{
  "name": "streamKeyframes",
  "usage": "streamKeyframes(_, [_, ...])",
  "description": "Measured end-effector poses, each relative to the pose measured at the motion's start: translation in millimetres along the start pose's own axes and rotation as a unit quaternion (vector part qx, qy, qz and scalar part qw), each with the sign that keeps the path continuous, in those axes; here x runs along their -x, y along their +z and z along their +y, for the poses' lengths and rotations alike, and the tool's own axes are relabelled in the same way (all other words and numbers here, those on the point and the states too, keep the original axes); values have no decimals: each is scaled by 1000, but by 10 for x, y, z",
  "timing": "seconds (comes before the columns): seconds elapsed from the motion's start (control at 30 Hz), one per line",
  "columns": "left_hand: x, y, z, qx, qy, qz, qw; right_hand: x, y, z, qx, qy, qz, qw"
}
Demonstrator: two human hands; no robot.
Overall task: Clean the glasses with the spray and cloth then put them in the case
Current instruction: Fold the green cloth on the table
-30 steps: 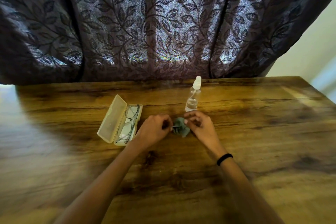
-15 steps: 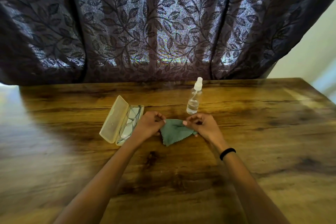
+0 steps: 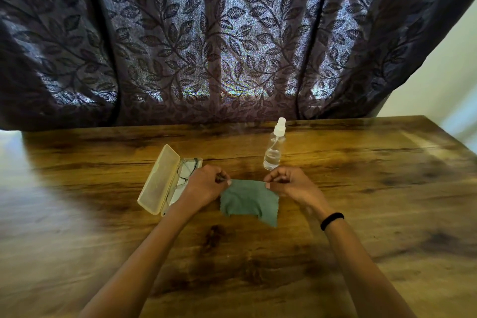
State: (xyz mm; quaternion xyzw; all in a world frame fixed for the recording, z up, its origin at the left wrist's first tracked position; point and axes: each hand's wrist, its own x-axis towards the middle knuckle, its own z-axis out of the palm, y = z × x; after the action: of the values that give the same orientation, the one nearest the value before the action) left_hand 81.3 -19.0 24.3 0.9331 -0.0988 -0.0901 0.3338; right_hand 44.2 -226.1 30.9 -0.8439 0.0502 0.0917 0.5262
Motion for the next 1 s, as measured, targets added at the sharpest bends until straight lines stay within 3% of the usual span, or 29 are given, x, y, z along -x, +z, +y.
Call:
streamKeyframes(0.1, [-58,62,13,-25,9,30,999,-112,63,14,151,-21,63,986])
streamKeyframes(0.2, [-100,87,13,-35,14,47,998,-151,91,24,218,-62,103,968])
streamKeyframes(0.43, [16,38,-53,-63,109,83,989,-28,57,92,233,-159,129,951])
streamKeyframes(0.6, [176,4,-146,-118,188,34,974,118,71,200,263,-190,85,942])
streamKeyframes(0.87, [179,-59,-168,-169,199,-49,964,200,90,285,275,-162,22,947])
streamKeyframes(1.0, [138,-48,-111,-138,171,7,975,179,91,232,214,-135,83,964])
